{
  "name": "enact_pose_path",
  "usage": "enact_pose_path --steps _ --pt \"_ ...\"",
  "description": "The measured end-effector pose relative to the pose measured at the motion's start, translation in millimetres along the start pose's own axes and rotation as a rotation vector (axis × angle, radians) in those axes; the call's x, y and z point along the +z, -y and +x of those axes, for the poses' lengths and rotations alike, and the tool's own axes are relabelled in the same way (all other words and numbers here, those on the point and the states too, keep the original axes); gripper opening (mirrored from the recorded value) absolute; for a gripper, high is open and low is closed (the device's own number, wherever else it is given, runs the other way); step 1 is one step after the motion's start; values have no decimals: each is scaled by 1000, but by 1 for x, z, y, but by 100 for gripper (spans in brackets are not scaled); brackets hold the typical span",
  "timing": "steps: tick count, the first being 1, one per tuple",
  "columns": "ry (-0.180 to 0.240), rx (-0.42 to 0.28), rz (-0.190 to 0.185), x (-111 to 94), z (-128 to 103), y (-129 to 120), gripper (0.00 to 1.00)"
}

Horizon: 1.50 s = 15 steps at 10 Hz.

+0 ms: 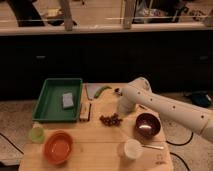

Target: Place grapes in red bowl

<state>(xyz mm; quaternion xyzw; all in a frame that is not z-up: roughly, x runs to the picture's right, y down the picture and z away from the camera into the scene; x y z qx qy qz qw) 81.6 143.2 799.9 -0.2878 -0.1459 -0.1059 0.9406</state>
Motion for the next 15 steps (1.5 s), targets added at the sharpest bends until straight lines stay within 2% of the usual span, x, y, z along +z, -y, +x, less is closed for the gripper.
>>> enact_pose_path --steps 4,6,8,15 --pt "-6 -46 -1 -9 -8 0 0" --pt "-4 -83 -2 -28 -21 1 0" --pt "-5 -108 -7 -34 -27 0 0" --pt "14 -252 -51 -49 -71 -12 0"
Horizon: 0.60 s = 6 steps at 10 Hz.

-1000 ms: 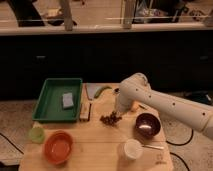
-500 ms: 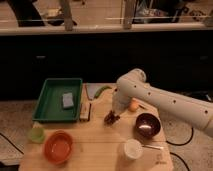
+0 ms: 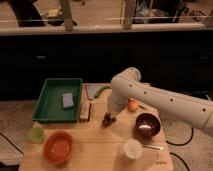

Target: Place grapes in red bowl

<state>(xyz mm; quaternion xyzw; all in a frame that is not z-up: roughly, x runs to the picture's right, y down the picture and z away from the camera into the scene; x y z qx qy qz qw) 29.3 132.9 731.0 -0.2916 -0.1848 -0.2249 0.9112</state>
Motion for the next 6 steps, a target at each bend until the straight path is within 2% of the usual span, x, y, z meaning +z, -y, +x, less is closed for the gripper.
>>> enact_pose_path --steps 6 --pt "12 -104 -29 -11 -36 -2 0"
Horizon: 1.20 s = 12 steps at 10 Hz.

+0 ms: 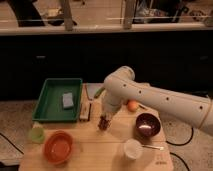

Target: Place grapes in red bowl

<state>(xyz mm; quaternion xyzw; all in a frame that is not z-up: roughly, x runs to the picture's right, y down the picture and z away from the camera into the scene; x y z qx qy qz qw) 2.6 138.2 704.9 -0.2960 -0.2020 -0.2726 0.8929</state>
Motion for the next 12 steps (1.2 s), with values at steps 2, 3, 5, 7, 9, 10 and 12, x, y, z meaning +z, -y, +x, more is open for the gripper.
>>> enact_pose_path --steps 2,3,5,7,9,10,12 --pt "1 -25 -13 -1 -5 -3 0" --pt "5 -64 -23 1 -24 4 0" --pt "5 -85 -29 3 -36 8 0" --pt "7 -121 -42 3 -47 9 0" --pt "8 -152 -53 5 -58 12 0" --pt "10 -180 -57 8 -73 20 0" --pt "14 -228 -73 12 -94 27 0"
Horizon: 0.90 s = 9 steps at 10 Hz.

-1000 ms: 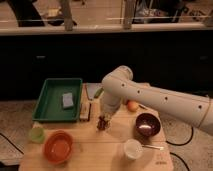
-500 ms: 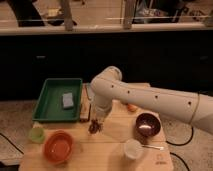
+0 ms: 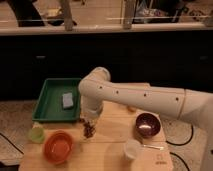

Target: Place grapes in red bowl

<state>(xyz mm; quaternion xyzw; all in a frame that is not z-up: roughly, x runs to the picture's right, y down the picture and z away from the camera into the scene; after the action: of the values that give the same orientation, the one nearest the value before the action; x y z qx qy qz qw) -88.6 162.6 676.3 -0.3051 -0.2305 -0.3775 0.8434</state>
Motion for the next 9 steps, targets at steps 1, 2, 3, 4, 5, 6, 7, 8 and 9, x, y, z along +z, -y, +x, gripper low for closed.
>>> enact_pose_path --steps 1,2,3,4,5,6,7,8,9 --pt "1 -10 -4 0 -3 1 0" --pt "1 -18 -7 1 -6 2 0" --pt "3 -38 -12 3 -15 8 0" --pt "5 -57 -11 6 -25 17 0" --pt "9 -76 -11 9 -34 23 0" --pt "8 -87 -13 10 -38 24 0" --pt "9 -94 -14 11 -40 24 0" --pt "11 -104 -17 13 -44 26 0" --pt "13 -117 -17 14 -49 28 0"
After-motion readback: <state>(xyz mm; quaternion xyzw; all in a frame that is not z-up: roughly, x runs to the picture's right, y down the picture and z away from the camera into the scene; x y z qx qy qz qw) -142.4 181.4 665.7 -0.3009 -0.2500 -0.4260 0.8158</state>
